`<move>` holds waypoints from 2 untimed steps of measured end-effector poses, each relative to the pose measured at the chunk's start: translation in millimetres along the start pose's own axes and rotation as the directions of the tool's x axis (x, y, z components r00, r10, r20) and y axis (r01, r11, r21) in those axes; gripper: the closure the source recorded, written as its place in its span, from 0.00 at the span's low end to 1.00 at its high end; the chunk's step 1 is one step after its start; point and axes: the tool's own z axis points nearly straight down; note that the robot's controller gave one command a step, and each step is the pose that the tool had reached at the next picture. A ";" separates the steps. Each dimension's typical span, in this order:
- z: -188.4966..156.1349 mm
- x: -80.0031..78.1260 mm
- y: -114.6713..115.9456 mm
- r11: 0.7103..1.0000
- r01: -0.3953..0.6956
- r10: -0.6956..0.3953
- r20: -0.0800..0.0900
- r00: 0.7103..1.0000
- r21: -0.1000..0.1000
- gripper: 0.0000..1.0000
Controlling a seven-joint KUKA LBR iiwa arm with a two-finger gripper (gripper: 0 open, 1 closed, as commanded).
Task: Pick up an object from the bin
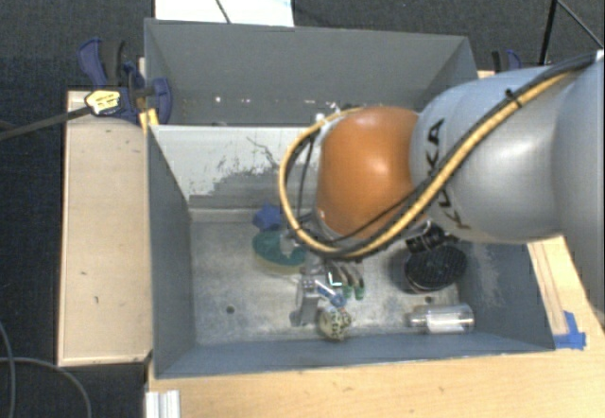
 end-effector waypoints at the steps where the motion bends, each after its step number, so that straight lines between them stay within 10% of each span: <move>1: 74.5 -25.8 -39.4 1.000 -0.029 0.029 0.012 1.000 0.000 0.00; 2: 71.2 -25.2 -35.3 1.000 -0.029 0.029 0.011 1.000 -0.005 1.00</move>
Offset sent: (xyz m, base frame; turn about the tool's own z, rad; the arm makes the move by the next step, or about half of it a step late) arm 0.0236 -0.0370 -0.0730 0.0246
